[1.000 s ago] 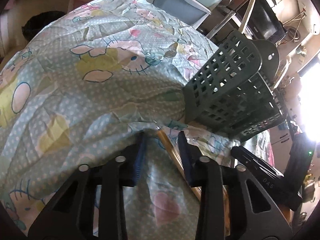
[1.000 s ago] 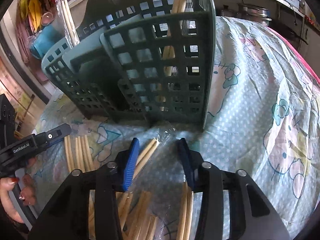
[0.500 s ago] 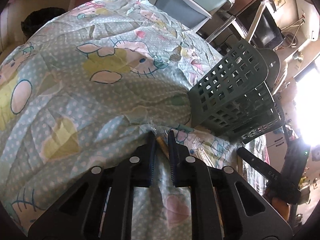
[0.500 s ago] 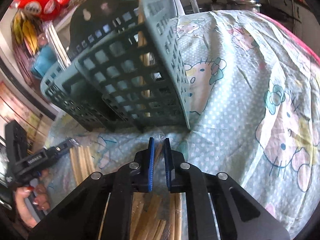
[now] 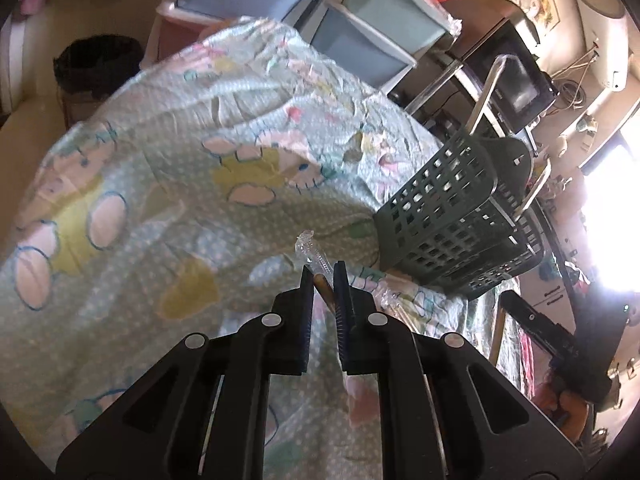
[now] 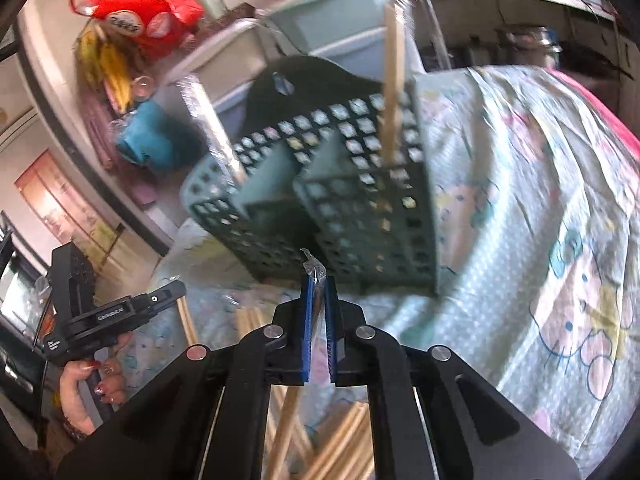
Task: Organize utensils
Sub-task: 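Lift both held chopsticks upright and carry them above the caddy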
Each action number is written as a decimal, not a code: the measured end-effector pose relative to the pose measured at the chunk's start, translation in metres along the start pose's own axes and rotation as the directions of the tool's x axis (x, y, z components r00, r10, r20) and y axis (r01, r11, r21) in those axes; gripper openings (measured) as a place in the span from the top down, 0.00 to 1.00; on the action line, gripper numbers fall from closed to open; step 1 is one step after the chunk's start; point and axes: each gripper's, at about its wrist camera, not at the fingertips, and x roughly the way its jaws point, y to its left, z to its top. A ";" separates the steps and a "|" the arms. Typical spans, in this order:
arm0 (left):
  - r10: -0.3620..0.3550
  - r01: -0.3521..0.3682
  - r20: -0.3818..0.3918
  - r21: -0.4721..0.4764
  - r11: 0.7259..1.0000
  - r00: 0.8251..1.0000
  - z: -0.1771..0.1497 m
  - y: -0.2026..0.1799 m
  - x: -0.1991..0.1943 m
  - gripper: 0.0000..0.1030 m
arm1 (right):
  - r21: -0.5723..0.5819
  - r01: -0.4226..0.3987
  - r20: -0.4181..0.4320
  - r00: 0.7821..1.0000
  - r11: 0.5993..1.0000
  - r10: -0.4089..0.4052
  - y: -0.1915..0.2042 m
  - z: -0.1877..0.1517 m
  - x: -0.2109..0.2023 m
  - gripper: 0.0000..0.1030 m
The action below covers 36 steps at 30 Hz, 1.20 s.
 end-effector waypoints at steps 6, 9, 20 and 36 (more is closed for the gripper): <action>-0.020 0.017 0.049 0.060 0.998 0.999 0.004 -0.015 -0.028 0.95 | -0.062 -0.047 0.048 0.998 0.997 0.050 0.038 0.006 -0.006 0.95; -0.031 0.024 0.072 0.107 0.994 0.997 0.005 -0.029 -0.042 0.95 | -0.104 -0.061 0.085 0.994 0.993 0.070 0.054 0.007 -0.021 0.96; -0.117 0.088 0.117 0.228 0.970 0.986 0.006 -0.082 -0.076 0.97 | -0.174 -0.062 0.186 0.978 0.983 0.094 0.085 0.024 -0.055 0.96; -0.200 0.134 0.160 0.348 0.928 0.967 0.022 -0.143 -0.095 0.97 | -0.225 -0.008 0.326 0.942 0.974 0.083 0.089 0.043 -0.090 0.96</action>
